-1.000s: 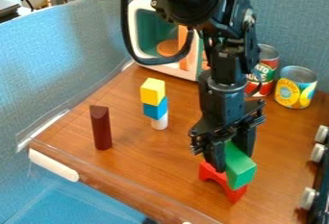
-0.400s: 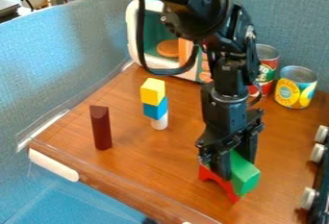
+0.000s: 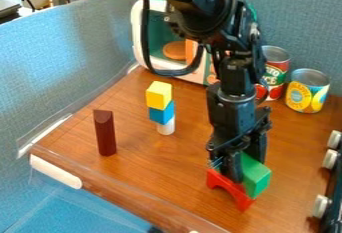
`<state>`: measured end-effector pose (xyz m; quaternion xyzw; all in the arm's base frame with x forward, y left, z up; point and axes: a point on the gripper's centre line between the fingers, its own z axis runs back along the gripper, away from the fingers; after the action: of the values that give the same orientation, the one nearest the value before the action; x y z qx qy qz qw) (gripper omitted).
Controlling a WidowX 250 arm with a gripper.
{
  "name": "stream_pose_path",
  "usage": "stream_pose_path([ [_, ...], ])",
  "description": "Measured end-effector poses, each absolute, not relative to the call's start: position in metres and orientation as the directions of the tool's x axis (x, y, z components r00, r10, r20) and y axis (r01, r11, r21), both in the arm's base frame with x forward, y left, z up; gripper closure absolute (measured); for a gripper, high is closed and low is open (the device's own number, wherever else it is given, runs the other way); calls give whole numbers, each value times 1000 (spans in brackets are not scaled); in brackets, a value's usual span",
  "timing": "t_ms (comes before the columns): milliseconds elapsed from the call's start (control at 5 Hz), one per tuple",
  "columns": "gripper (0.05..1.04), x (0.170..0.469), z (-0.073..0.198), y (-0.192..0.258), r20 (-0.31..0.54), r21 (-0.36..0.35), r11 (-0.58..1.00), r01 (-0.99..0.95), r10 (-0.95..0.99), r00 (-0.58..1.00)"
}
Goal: Put the green arch on top of the red arch
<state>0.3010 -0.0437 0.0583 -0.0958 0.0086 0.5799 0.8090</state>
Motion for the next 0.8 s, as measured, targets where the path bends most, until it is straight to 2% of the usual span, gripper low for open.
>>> stream_pose_path([
  [800,493,309,51,-44,-136,-140,267,-953,949,286],
])
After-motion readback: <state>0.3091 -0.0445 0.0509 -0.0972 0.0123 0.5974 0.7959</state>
